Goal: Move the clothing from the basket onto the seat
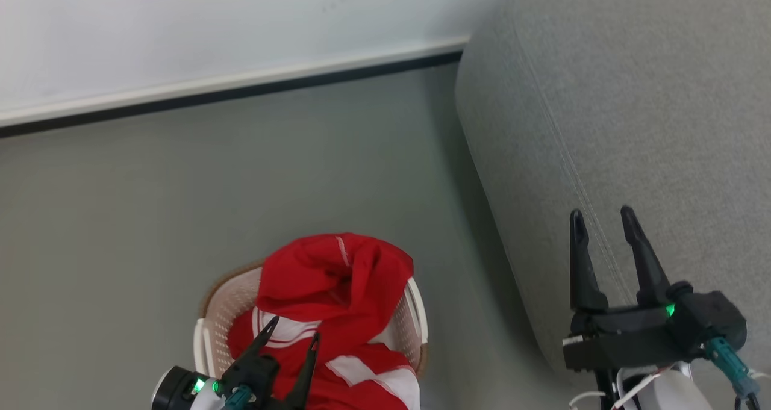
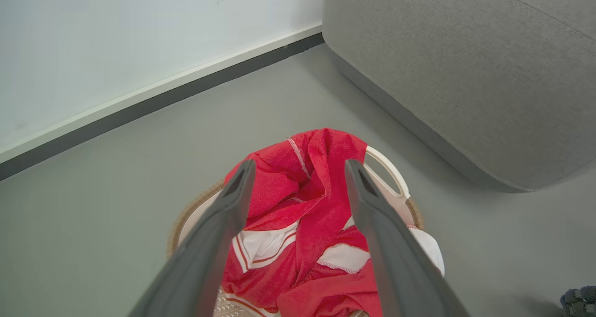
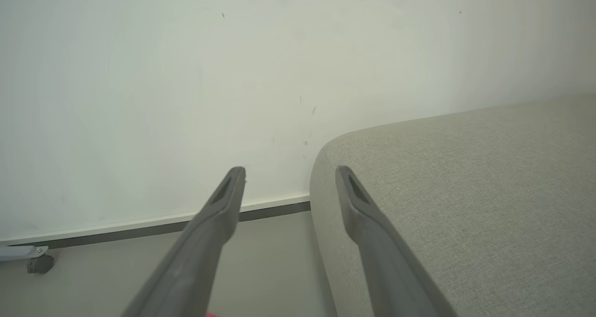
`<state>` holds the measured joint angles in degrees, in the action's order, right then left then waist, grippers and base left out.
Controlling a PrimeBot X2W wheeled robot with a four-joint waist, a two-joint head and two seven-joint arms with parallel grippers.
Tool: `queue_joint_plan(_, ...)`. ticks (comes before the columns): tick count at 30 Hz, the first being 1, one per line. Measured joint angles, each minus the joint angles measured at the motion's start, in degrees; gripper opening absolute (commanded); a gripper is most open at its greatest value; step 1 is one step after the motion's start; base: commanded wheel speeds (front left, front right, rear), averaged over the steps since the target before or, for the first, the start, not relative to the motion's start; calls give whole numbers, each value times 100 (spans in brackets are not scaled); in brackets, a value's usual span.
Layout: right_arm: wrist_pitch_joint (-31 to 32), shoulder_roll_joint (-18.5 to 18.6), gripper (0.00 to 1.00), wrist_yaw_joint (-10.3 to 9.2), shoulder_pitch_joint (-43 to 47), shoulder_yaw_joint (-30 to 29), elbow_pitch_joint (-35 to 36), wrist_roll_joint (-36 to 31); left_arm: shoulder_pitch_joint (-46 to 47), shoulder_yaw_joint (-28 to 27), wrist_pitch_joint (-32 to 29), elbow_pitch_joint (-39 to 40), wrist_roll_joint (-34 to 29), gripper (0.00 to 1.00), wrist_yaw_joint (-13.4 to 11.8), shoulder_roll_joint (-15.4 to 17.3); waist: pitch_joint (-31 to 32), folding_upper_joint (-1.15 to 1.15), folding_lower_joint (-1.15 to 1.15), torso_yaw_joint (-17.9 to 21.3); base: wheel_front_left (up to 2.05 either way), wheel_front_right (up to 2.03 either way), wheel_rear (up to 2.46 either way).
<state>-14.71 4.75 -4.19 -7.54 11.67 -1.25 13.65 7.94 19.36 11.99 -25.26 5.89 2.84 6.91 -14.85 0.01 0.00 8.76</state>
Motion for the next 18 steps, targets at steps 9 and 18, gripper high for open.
queue_joint_plan(9,0,-56,100,31,-565,43,197,0,628,249,-221,-683,-313,100,79,20,-744,0,0,399,0,0,0)
queue_joint_plan(18,-1,-107,100,75,-1102,123,368,0,1356,358,-388,-1118,-591,100,129,148,-1447,0,1,659,0,0,0)
